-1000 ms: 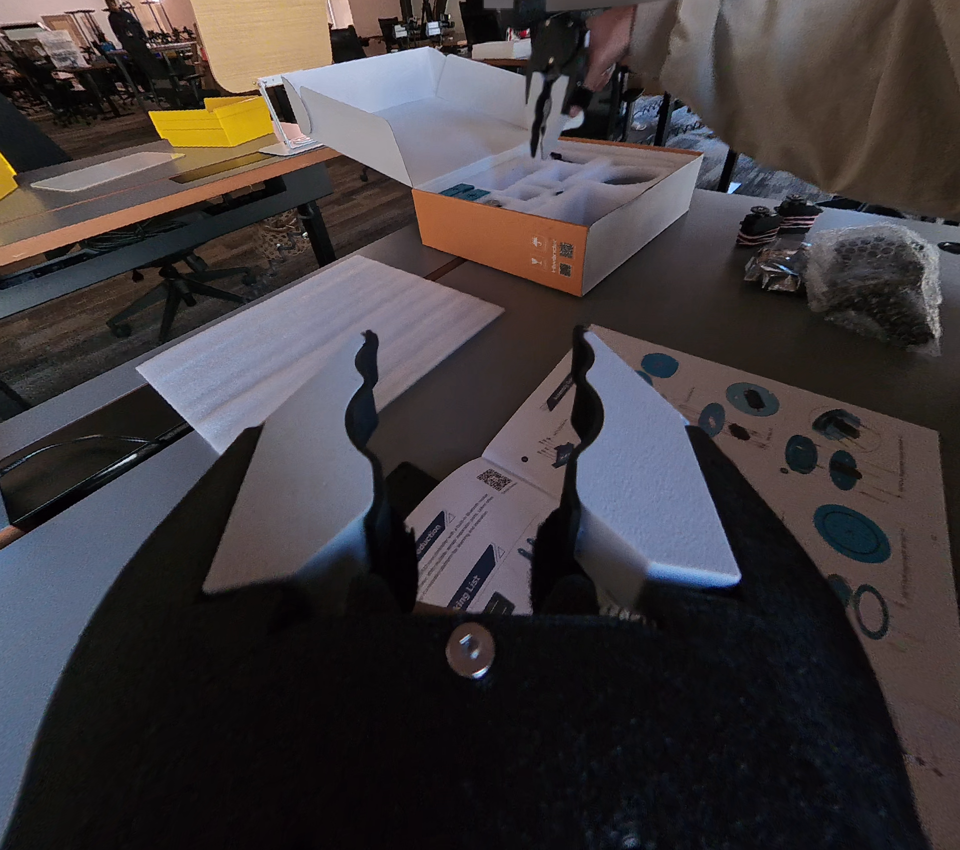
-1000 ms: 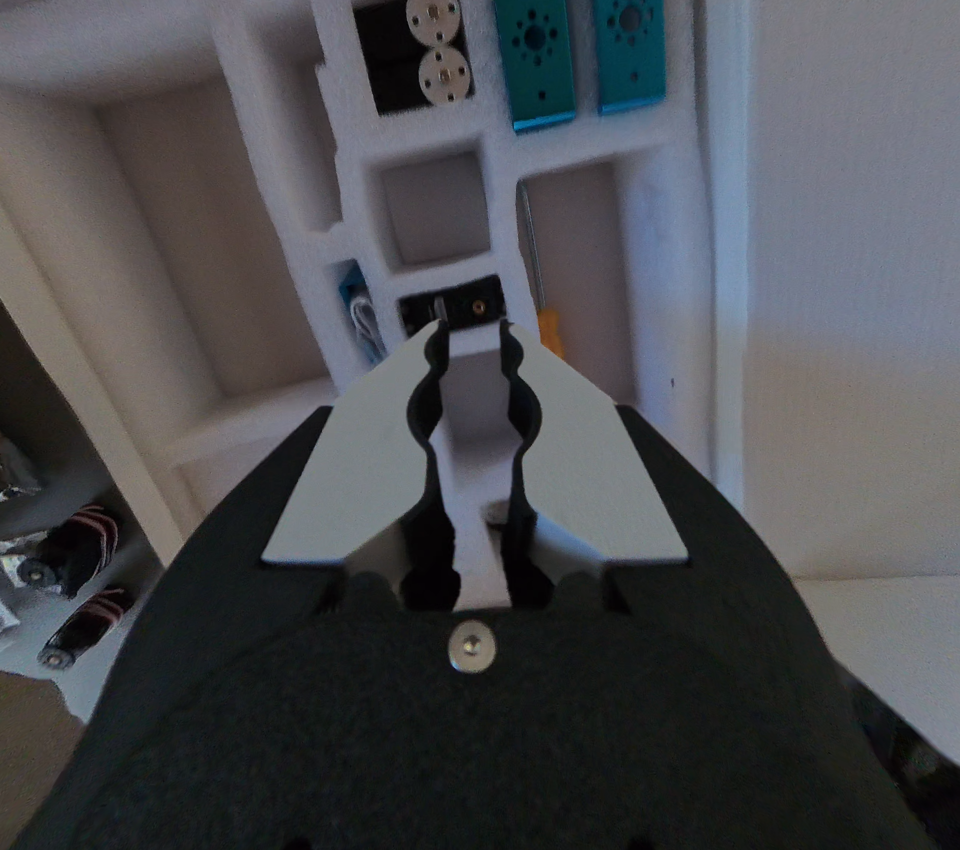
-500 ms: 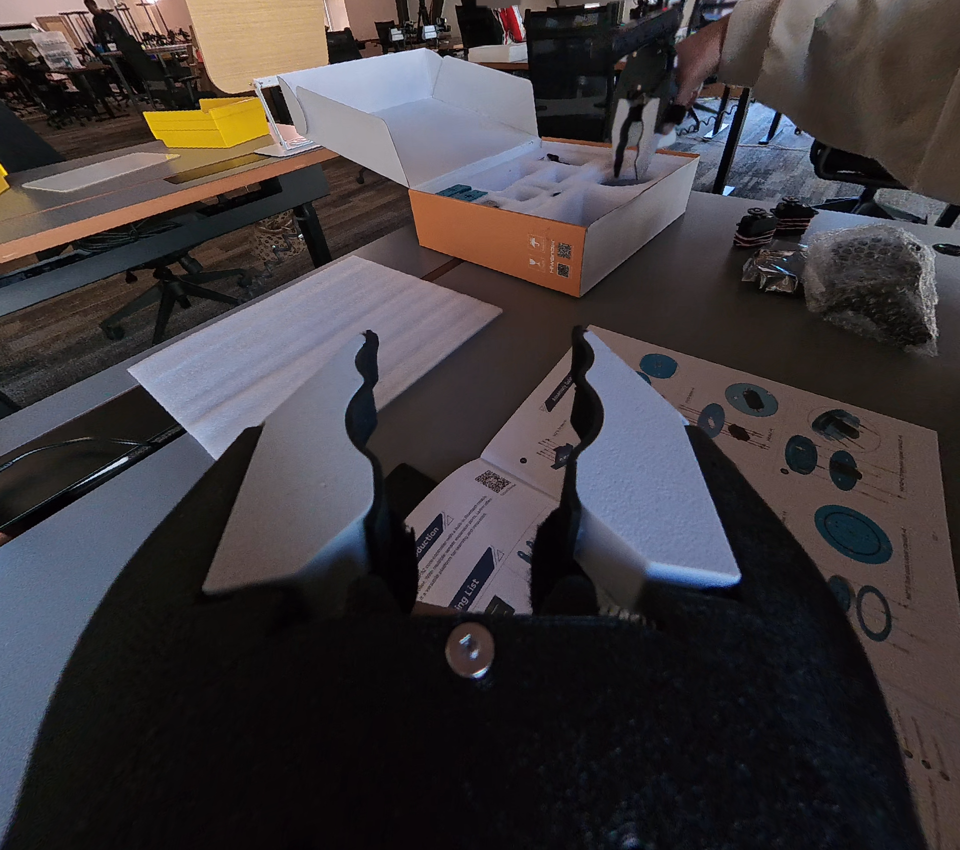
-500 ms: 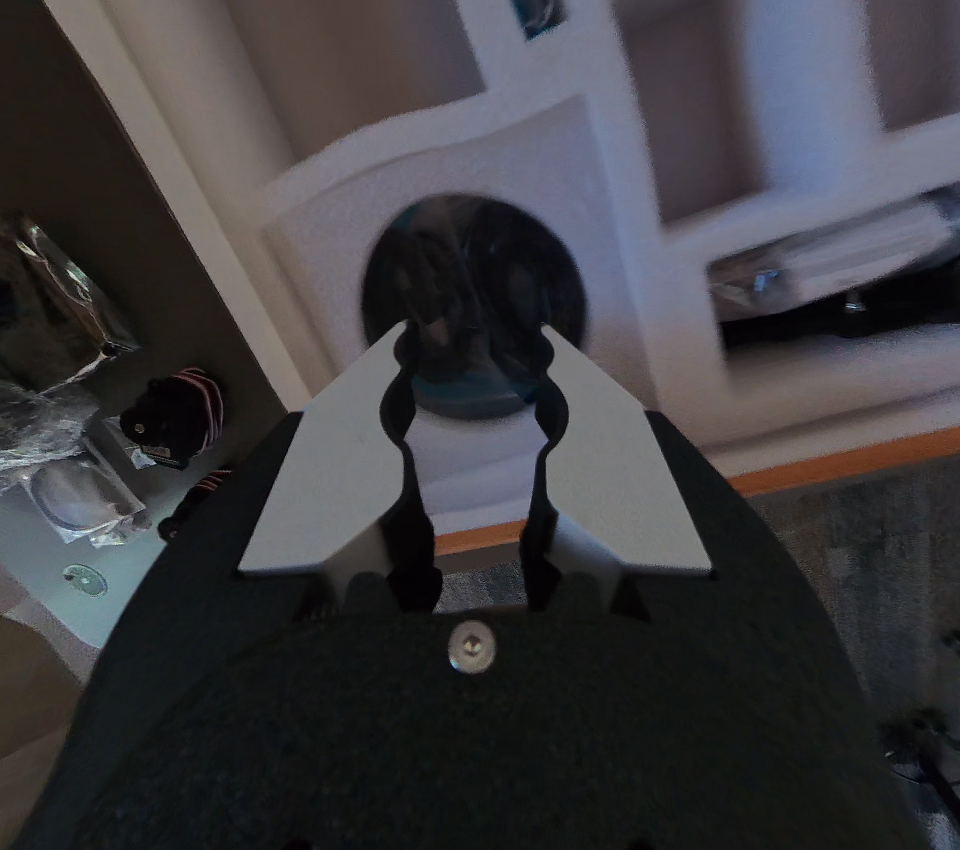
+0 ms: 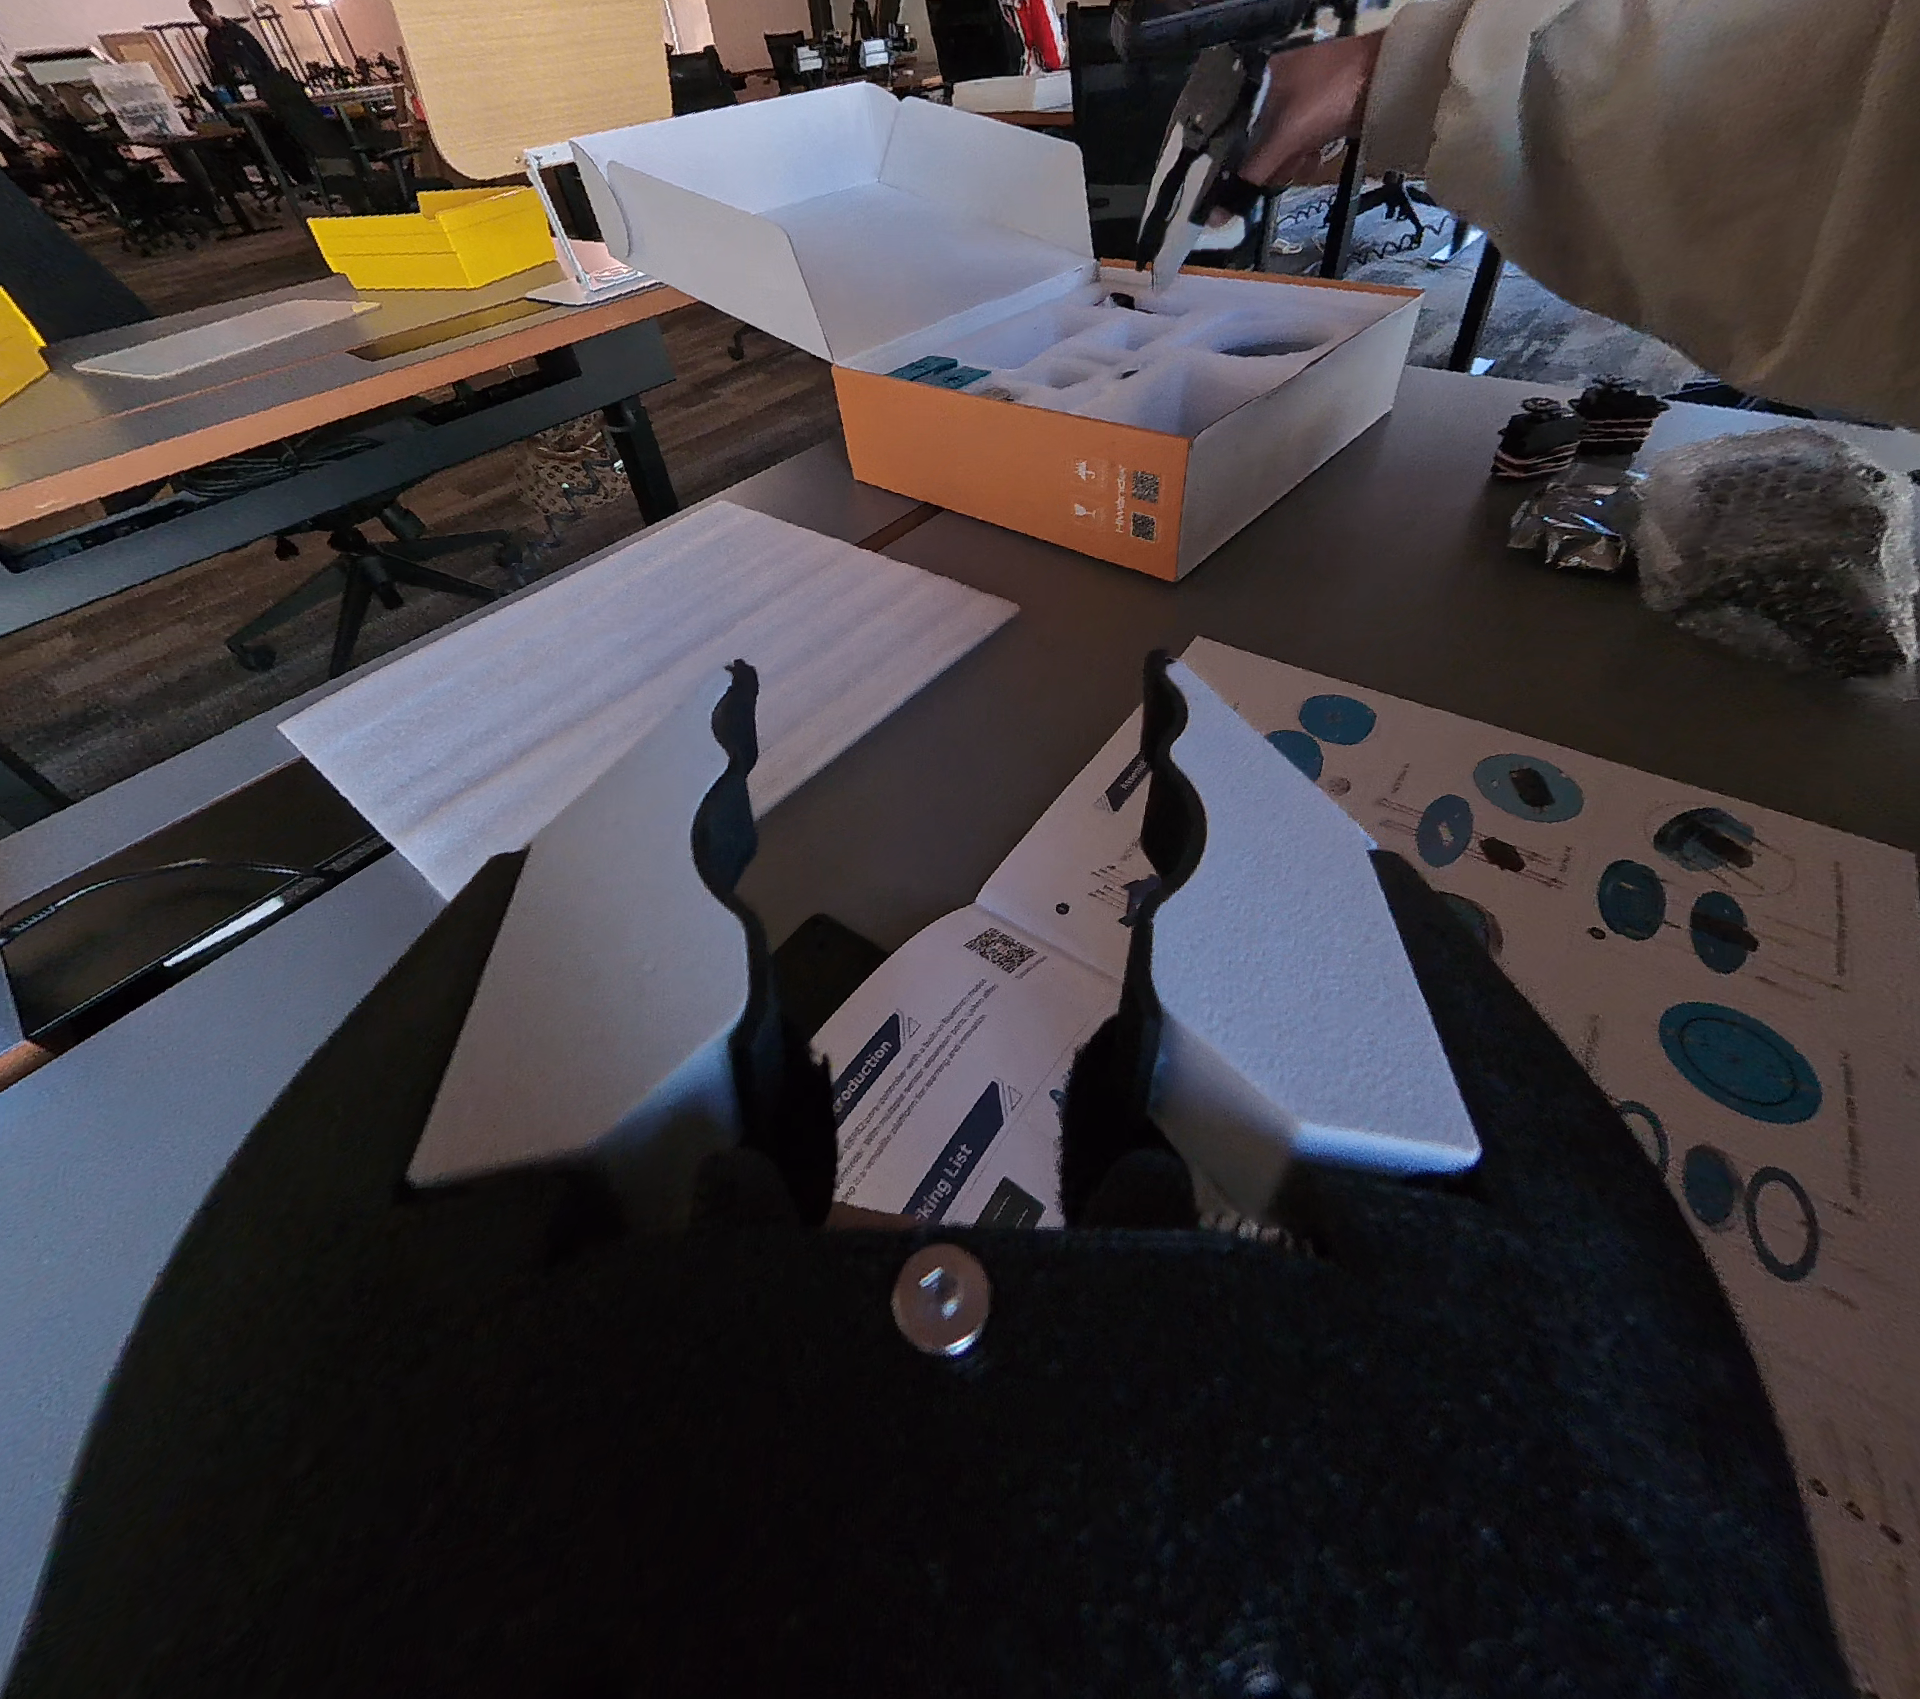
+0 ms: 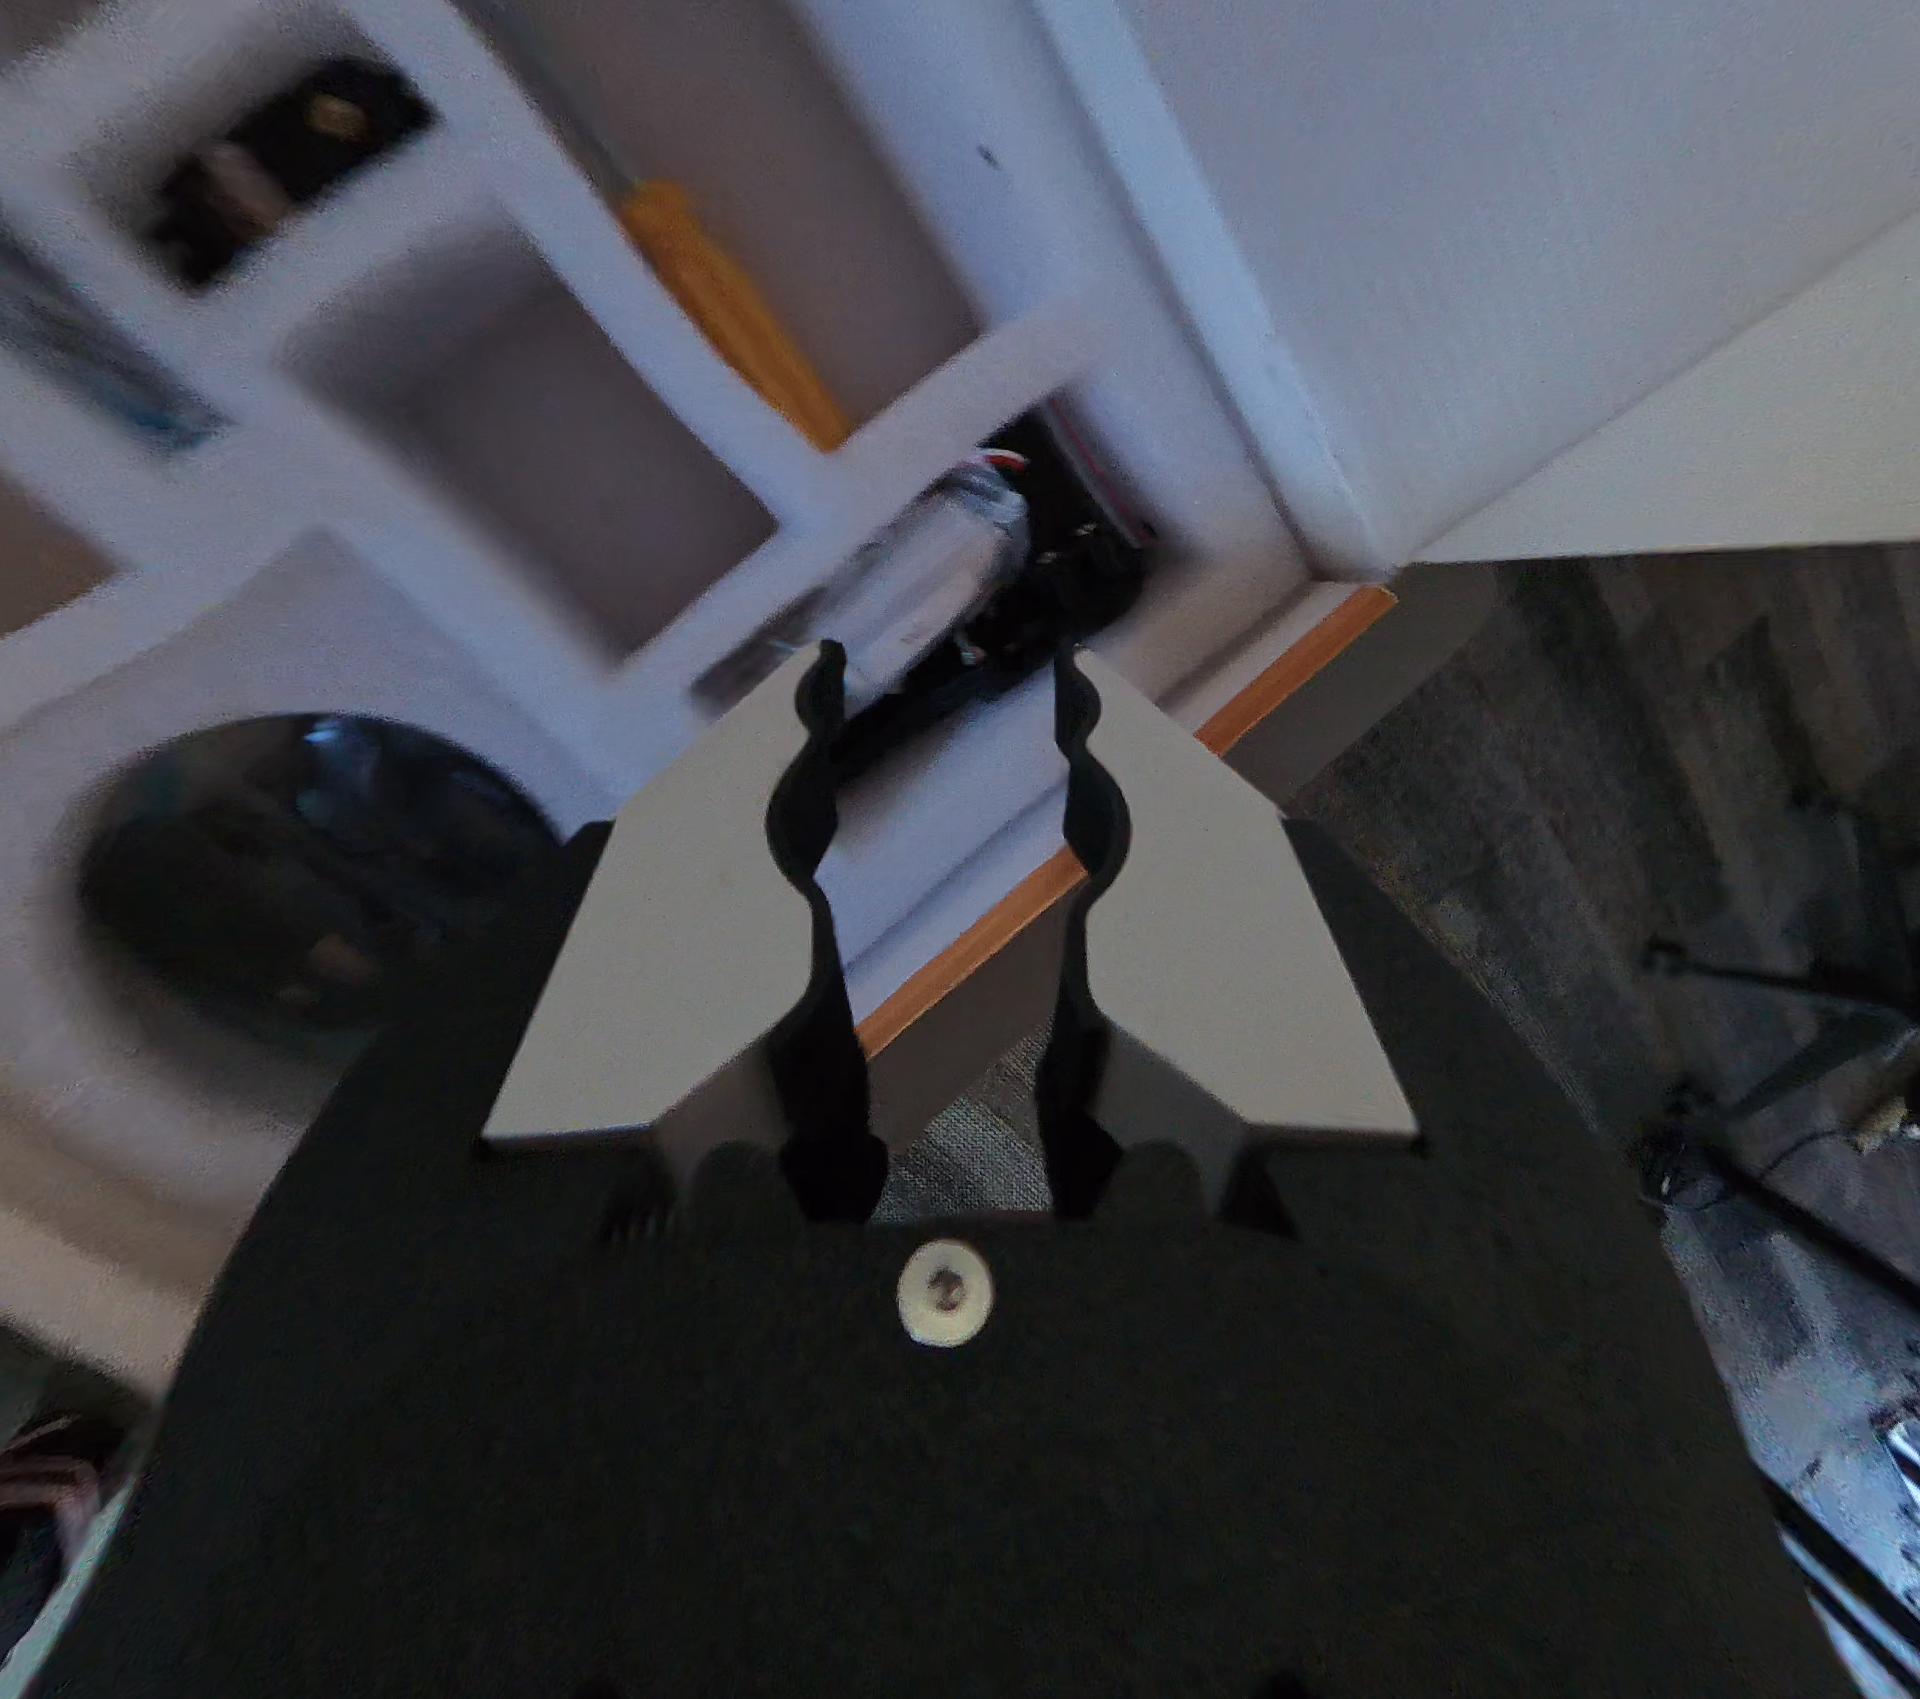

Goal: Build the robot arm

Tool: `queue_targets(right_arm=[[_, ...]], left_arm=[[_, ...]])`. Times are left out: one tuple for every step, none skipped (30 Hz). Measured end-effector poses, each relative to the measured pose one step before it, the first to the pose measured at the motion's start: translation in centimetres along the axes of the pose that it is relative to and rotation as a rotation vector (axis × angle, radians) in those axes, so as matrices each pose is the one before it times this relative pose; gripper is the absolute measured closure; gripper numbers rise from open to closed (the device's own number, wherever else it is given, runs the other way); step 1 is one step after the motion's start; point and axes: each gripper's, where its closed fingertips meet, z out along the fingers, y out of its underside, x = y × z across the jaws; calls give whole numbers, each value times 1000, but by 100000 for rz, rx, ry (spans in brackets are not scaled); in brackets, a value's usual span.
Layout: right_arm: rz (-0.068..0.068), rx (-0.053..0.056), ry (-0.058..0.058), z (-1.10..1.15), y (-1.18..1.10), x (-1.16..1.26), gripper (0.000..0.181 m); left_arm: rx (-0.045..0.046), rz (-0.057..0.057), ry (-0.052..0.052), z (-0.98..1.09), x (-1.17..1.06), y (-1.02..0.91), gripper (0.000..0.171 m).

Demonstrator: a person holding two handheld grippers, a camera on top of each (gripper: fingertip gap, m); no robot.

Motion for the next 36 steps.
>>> queue_targets(right_arm=[[360, 538, 1684, 446, 126, 565, 145], [-116, 2050, -29, 300, -53, 183, 152], [1227, 1337, 176, 205, 29, 213, 158], [2527, 123, -1776, 207, 136, -58, 159], [3324, -488, -4396, 236, 177, -490, 158], [2788, -378, -4302, 212, 148, -567, 156], [1468, -960, -593, 198, 241, -77, 153], [819, -774, -1335, 143, 205, -251, 152], [2179, 162, -1253, 89, 16, -158, 153], [2837, 28, -509, 50, -63, 32, 152], [2659, 1825, -2484, 18, -346, -306, 149], [3611, 2006, -2327, 56, -370, -288, 149], [3261, -1249, -560, 160, 69, 13, 148], [2049, -1974, 514, 251, 229, 100, 148], [1948, -2281, 463, 380, 287, 34, 146], [2094, -1159, -342, 344, 58, -161, 145], [1764, -817, 1187, 143, -46, 41, 145], [2118, -1416, 1235, 46, 5, -23, 144], [614, -1309, 2320, -1, 21, -17, 145], [-945, -1049, 3673, 14, 39, 42, 147], [853, -1191, 4031, 78, 36, 78, 148], [1226, -1288, 3888, 79, -16, 97, 150], [310, -434, 3530, 96, -67, 106, 153], [-1016, 6, 3104, 62, -94, 129, 155], [-1453, 774, 2962, 12, -65, 127, 157], [-2285, 1089, 2085, -89, -29, 82, 159], [-2403, 1105, -223, -181, 8, -159, 163], [268, 971, -346, -143, 45, -27, 164], [553, 1472, -693, -70, -4, -36, 165], [649, 1086, -689, -52, 21, -6, 165], [575, 598, -978, -128, -12, -22, 166], [491, 479, -617, -192, -30, 30, 166], [639, 385, -907, -257, -55, 7, 166], [961, 678, -990, -305, -83, 35, 167], [1886, 1345, -1833, -307, -135, -5, 168], [1337, 1169, -1432, -293, -68, 64, 167]], left_arm=[[-171, 649, -316, -32, -21, 31, 98], [-84, 408, 31, -8, 30, 17, 98], [-125, 51, 275, 21, 49, 32, 98], [-97, -78, 249, 23, 55, 28, 98], [-39, 14, 203, 38, 47, 28, 98], [-113, 102, 236, 25, 64, 48, 98], [-185, 101, 218, 35, 57, 66, 97], [-228, 44, 155, 39, 33, 62, 98], [-248, 38, 142, 49, 26, 54, 98], [-160, 78, 178, 50, 59, 29, 98], [-30, 72, 245, 36, 68, 4, 98], [9, 52, 279, 24, 79, -9, 98], [-18, 71, 183, 22, 64, -5, 98], [9, 105, 69, 1, 46, -15, 98], [98, 91, 49, -17, 44, -34, 98], [189, 8, 102, -19, 43, -65, 98], [249, -62, 195, -18, 70, -73, 98], [309, -10, 208, -29, 72, -90, 98], [293, 32, 145, -8, 70, -72, 98], [152, -21, 117, -8, 53, -42, 98], [17, 13, 51, 11, 54, -18, 98], [-82, 164, -37, 23, 39, 2, 98], [-146, 292, -37, 11, 49, 10, 98], [-105, 386, -51, -3, 55, 5, 98], [-98, 500, -137, -8, 43, -6, 98], [-98, 622, -303, -45, 16, -12, 98], [-29, 603, -483, -60, -38, -16, 98], [111, 286, -499, -67, -80, -35, 98], [275, -214, -264, -66, -61, -50, 98], [397, -479, 59, -65, -34, -73, 98], [386, -405, 138, -37, -15, -68, 98], [206, -217, 26, -20, -30, -29, 98], [-11, -72, -57, 3, -34, 4, 98], [-151, -17, -35, 27, -30, 39, 98], [-238, -32, 2, 33, -17, 69, 98], [-256, -3, 3, 26, -11, 61, 98]])
